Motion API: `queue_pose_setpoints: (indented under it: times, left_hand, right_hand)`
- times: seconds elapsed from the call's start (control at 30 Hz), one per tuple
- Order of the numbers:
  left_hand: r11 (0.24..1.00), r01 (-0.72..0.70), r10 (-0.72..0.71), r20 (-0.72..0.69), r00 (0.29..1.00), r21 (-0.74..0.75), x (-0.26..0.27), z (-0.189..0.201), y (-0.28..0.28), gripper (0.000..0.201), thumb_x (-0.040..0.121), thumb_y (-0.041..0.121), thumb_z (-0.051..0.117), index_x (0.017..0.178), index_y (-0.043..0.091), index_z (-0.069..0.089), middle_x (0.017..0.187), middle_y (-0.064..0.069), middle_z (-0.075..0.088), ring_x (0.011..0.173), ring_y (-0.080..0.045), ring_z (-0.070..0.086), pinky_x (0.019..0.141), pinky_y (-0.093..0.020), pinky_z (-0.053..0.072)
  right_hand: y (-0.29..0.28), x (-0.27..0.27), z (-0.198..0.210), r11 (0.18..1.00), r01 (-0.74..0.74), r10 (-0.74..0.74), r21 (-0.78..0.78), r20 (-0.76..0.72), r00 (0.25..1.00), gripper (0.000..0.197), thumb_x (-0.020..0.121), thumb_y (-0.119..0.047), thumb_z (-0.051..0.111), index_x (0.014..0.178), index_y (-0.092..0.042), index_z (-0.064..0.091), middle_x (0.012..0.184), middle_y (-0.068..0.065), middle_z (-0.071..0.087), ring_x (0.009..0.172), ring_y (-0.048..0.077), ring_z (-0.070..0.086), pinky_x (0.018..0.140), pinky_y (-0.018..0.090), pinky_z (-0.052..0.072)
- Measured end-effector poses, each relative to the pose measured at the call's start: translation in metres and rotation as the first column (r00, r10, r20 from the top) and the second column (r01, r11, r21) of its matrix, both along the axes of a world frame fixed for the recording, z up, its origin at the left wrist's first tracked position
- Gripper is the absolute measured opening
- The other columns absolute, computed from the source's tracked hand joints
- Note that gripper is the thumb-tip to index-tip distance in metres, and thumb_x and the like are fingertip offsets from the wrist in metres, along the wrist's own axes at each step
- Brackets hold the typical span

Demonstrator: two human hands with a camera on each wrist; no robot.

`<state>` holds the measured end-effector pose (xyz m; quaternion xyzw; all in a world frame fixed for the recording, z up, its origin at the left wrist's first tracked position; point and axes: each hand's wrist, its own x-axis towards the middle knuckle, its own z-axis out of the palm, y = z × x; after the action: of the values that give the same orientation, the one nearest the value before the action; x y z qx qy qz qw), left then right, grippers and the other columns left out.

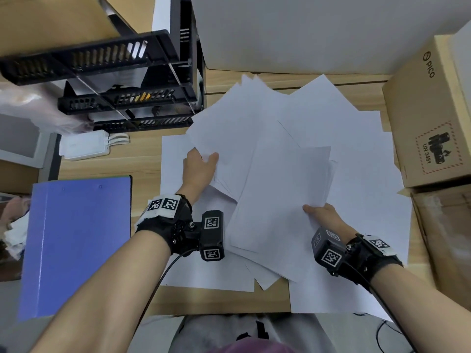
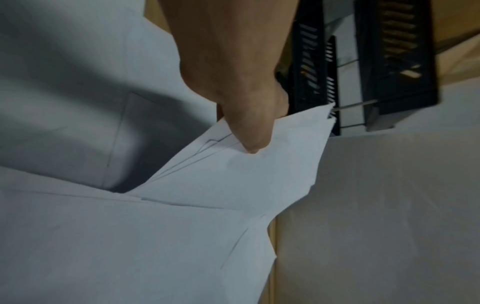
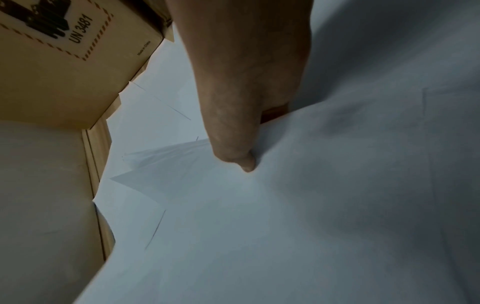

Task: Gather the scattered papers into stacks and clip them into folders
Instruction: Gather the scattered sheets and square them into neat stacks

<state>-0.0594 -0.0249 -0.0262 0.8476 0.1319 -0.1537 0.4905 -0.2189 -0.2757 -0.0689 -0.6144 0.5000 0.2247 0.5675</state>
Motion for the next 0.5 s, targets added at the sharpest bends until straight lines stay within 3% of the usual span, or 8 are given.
queue_pose_setpoints:
  times: [0.1,0.23,0.37,0.43,0.5]
  left_hand:
    - [0.998,0.017,-0.007,0.144,0.99,-0.067,0.011,0.029,0.005,0.016,0.091,0.025,0.061,0.105,0.018,0.061,0.108,0.001,0.066,0.109,-0.021,0.06,0.093,-0.036,0.05]
    - [0.989,0.09,-0.038,0.39,0.92,-0.115,0.027,0.086,0.019,0.015,0.089,0.016,0.06,0.1,0.012,0.07,0.101,0.003,0.072,0.097,-0.011,0.067,0.089,-0.031,0.054]
    - [0.983,0.094,0.007,0.548,0.837,-0.157,0.035,0.131,0.044,0.02,0.09,0.009,0.056,0.106,0.013,0.067,0.101,0.004,0.069,0.097,-0.008,0.066,0.089,-0.029,0.054]
    - [0.978,0.064,0.07,0.6,0.797,-0.199,0.036,0.147,0.061,0.02,0.09,0.004,0.055,0.106,0.01,0.066,0.098,0.009,0.067,0.091,0.006,0.063,0.084,-0.019,0.052]
    - [0.964,0.042,0.134,0.619,0.774,-0.261,0.036,0.16,0.077,0.021,0.089,-0.001,0.055,0.101,0.015,0.063,0.094,0.012,0.065,0.085,0.011,0.062,0.078,-0.012,0.047]
  right_hand:
    - [0.006,0.007,0.008,0.998,-0.023,0.024,-0.054,0.02,1.0,0.015,0.094,-0.007,0.055,0.109,-0.004,0.056,0.081,0.007,0.059,0.075,0.027,0.057,0.074,0.034,0.046]
    - [0.018,0.018,0.02,0.988,-0.084,0.086,-0.126,0.008,0.996,0.013,0.095,-0.007,0.053,0.107,-0.003,0.051,0.074,0.006,0.051,0.061,0.02,0.049,0.052,0.029,0.037]
    - [0.035,0.031,0.024,0.979,-0.146,0.149,-0.141,0.012,0.989,0.009,0.095,-0.005,0.052,0.103,-0.002,0.049,0.073,0.008,0.051,0.059,0.021,0.049,0.051,0.029,0.036]
    - [0.046,0.039,0.025,0.97,-0.193,0.195,-0.147,0.005,0.981,0.007,0.094,-0.004,0.051,0.1,0.0,0.048,0.071,0.009,0.05,0.058,0.022,0.047,0.051,0.029,0.036]
    - [0.056,0.046,0.024,0.959,-0.232,0.234,-0.165,-0.004,0.972,0.007,0.094,-0.003,0.05,0.098,0.001,0.047,0.071,0.009,0.049,0.058,0.023,0.047,0.051,0.03,0.036]
